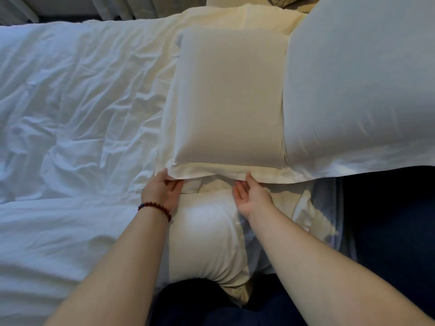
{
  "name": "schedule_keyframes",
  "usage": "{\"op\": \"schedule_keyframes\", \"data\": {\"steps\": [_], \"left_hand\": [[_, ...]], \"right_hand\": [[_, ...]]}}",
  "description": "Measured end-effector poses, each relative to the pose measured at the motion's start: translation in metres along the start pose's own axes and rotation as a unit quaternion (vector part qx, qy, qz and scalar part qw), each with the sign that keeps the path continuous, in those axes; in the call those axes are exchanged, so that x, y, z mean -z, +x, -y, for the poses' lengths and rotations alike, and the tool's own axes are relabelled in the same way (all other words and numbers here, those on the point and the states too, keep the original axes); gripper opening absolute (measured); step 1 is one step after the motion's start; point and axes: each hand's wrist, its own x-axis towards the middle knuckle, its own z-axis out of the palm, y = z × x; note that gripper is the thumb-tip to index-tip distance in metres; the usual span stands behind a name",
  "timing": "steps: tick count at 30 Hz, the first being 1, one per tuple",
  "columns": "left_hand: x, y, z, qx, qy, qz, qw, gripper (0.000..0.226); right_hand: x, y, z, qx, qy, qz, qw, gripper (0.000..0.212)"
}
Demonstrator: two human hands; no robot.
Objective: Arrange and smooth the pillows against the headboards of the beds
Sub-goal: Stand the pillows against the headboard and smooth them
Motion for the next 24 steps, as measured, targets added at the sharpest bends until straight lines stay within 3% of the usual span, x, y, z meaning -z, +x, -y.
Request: {"op": "schedule_keyframes", "data": {"steps": [2, 6, 10, 20, 24], "left_hand": [[0.004, 0.002, -0.003, -0.01, 0.051, 0.001, 0.999, 0.017], [0.024, 0.013, -0.011, -0.023, 0.063, -0.032, 0.997, 0.016], [0.027, 0.017, -0.014, -0.014, 0.044, -0.02, 0.999, 0.015], [0.03, 0.026, -0.029, -0.104, 0.132, -0.047, 0.985, 0.008], [0.035, 0.031, -0.029, -0.104, 0.149, -0.04, 0.983, 0.01]], "right_hand": [[-0.01, -0.002, -0.012, -0.004, -0.021, 0.002, 1.0, 0.031], [-0.009, -0.001, -0.016, 0.061, -0.046, -0.075, 0.994, 0.021], [-0.007, -0.003, -0.018, 0.061, -0.044, -0.088, 0.993, 0.025], [-0.021, -0.013, -0.025, 0.127, -0.128, -0.131, 0.975, 0.009], [-0.021, -0.011, -0.03, 0.139, -0.133, -0.142, 0.971, 0.014]]}}
